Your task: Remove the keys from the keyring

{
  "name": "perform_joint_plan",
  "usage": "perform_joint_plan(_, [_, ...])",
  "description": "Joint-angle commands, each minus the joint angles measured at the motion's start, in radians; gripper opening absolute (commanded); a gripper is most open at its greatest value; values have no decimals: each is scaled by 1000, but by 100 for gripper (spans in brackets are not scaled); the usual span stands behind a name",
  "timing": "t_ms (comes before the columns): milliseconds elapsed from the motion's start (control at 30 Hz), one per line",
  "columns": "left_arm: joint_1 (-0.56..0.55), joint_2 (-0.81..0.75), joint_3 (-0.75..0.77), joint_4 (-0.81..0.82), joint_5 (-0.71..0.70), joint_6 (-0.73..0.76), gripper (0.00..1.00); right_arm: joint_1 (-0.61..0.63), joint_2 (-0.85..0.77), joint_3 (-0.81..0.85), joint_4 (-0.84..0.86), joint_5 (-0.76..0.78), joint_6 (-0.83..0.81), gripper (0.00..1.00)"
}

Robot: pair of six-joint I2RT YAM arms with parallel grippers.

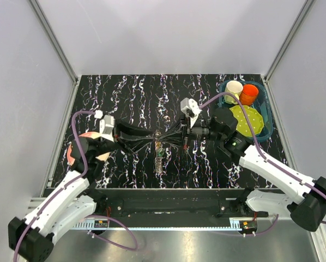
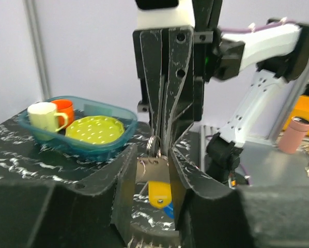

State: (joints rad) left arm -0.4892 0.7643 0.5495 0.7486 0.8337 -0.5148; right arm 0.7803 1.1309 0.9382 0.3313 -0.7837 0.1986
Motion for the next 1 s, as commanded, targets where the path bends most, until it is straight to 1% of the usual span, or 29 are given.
perform_joint_plan(0, [5, -115, 104, -351, -62, 266, 41, 5, -31, 174, -380, 116, -221, 0])
perform_joint_plan(33, [5, -126, 125, -491, -73, 348, 45, 5, -26, 198, -496, 129, -237, 0])
perform_joint_plan(67, [5, -132, 151, -559, -87, 384, 47, 4, -22, 246, -549, 126, -255, 0])
perform_joint_plan(100, [6, -132, 205, -691, -94, 448, 47, 5, -11, 266, -593, 123, -283, 0])
perform_joint_plan(133, [5, -128, 233, -745, -96, 469, 48, 4, -5, 287, -682, 118, -298, 0])
perform_joint_plan(167, [5, -111, 254, -790, -96, 475, 48, 4, 3, 334, -727, 106, -313, 0])
perform_joint_plan(200, [5, -105, 279, -817, -85, 466, 48, 5, 24, 361, -776, 92, -349, 0])
perform_joint_plan(233, [3, -99, 283, -812, -62, 425, 48, 4, 35, 385, -873, 66, -363, 0])
perform_joint_plan(267, [3, -86, 286, -801, -35, 405, 50, 4, 52, 433, -924, 54, -376, 0])
perform_joint_plan(300, [3, -80, 302, -804, 26, 392, 50, 5, 79, 456, -977, 40, -408, 0])
perform_joint_plan(333, [3, -71, 317, -824, 54, 388, 52, 5, 95, 476, -1068, 20, -419, 0])
perform_joint_plan(400, [3, -37, 372, -889, 115, 395, 52, 5, 139, 533, -1158, -20, -458, 0])
perform_joint_plan(433, [3, -27, 385, -896, 133, 386, 52, 4, 154, 551, -1239, -63, -475, 0])
perform_joint_plan(533, [3, 15, 420, -900, 182, 316, 52, 4, 197, 602, -1330, -86, -502, 0])
perform_joint_plan(633, [1, 52, 448, -931, 203, 259, 49, 4, 227, 628, -1344, -87, -499, 0])
perform_joint_plan(800, [-6, 59, 411, -953, 220, 246, 44, 5, 274, 662, -1353, -147, -525, 0])
perform_joint_plan(967, [-20, 85, 392, -953, 223, 246, 36, 5, 311, 682, -1348, -166, -542, 0])
